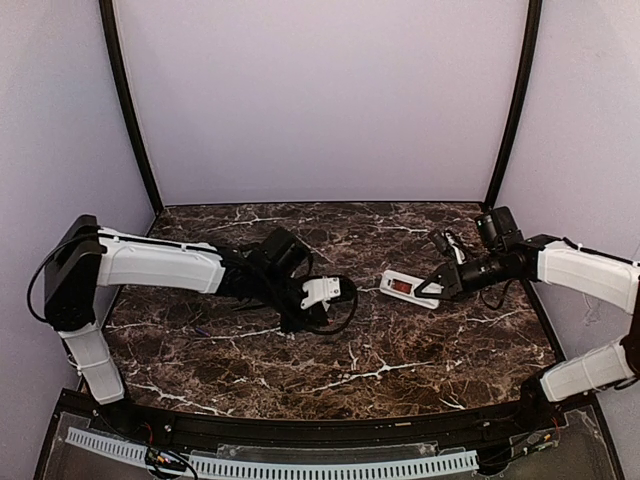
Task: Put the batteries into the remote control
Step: Pick up the battery from the center of the board, then load the battery into the battery compartment.
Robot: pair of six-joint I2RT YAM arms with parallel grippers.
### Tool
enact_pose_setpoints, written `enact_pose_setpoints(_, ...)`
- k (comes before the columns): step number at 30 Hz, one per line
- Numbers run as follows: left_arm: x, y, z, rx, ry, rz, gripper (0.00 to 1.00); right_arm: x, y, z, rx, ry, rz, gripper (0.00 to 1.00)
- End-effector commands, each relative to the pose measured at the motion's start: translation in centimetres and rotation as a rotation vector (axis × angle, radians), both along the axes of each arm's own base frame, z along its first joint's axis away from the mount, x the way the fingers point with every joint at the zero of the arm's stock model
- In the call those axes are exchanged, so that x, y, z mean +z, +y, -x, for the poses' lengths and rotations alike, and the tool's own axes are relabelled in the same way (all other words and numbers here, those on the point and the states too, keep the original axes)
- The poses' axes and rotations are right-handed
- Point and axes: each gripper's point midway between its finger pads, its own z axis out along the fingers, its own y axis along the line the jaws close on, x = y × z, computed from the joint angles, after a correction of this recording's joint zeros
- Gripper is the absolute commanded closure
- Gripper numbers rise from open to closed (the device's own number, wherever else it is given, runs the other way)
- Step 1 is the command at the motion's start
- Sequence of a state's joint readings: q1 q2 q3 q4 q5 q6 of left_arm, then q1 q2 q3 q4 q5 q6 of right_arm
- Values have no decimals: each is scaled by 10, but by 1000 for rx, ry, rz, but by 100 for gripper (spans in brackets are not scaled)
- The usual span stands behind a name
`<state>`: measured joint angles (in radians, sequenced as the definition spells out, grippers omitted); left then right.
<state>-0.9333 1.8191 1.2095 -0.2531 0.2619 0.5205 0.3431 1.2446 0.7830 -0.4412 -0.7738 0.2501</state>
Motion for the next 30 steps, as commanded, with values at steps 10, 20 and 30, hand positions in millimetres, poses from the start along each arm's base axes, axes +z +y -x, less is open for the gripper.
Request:
enact_pose_setpoints(10,113,-47,54,-142,-94,433,100,2,69,44,289,124,-145,100)
enact_pose_setpoints(20,105,-67,69,-201,-69,440,99,7,89,55,370,153,-186,100)
enact_pose_setpoints(30,100,-70,66,-212,-90,425,100,6,94,65,407,172,-195,100)
